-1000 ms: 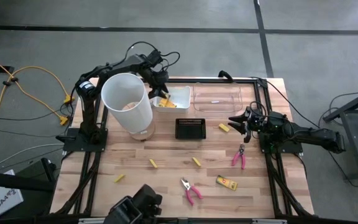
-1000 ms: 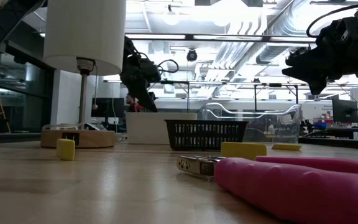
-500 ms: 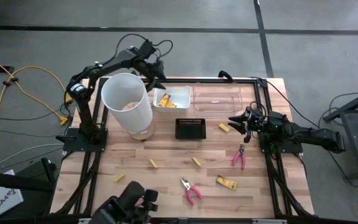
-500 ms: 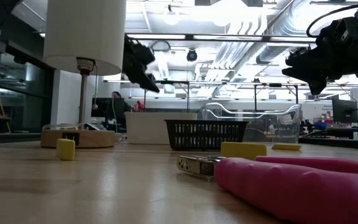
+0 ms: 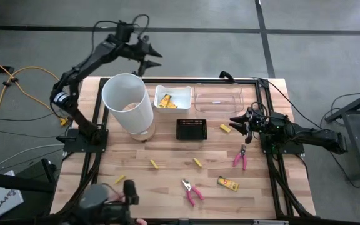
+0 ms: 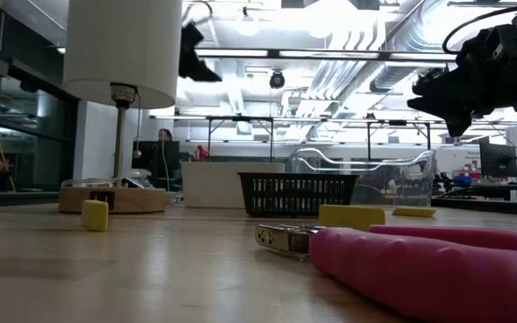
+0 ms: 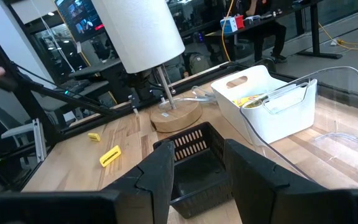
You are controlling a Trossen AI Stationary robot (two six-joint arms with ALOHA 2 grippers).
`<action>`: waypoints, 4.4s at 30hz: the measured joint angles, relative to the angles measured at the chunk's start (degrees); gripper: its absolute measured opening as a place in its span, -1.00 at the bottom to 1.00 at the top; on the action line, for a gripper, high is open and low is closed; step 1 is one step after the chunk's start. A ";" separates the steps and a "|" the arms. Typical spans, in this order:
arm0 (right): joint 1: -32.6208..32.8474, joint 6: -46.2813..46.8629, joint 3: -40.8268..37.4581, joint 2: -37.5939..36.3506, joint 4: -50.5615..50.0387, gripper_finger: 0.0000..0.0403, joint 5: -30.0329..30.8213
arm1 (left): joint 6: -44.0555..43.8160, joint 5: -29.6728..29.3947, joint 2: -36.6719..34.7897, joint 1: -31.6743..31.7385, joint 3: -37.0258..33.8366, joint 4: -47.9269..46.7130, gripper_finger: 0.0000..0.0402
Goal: Pick & Place School Supplies
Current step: Put the yellow crayon box into the white bin
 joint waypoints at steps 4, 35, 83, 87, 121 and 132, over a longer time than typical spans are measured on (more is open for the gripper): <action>-0.01 -0.01 0.00 -0.02 0.01 -0.34 0.01 | -1.26 0.19 -3.74 0.18 0.00 2.59 -0.04; 0.00 -0.01 0.02 0.00 0.01 -0.34 0.00 | -13.81 1.30 -21.55 0.17 0.02 24.63 -0.04; 0.00 -0.02 0.02 0.00 0.00 -0.34 0.00 | -14.29 -86.14 -18.75 -86.30 0.02 4.42 -0.04; -0.01 -0.01 0.01 0.00 0.02 -0.34 0.00 | -20.39 -87.37 -17.96 -86.97 -0.02 0.54 -0.04; 0.00 0.00 0.00 0.00 0.02 -0.34 0.02 | -64.44 -106.79 -17.43 -98.84 -33.38 9.15 -0.04; -0.01 -0.01 0.01 0.00 0.02 -0.34 0.02 | -67.19 -106.63 -17.45 -98.84 -42.13 18.17 -0.04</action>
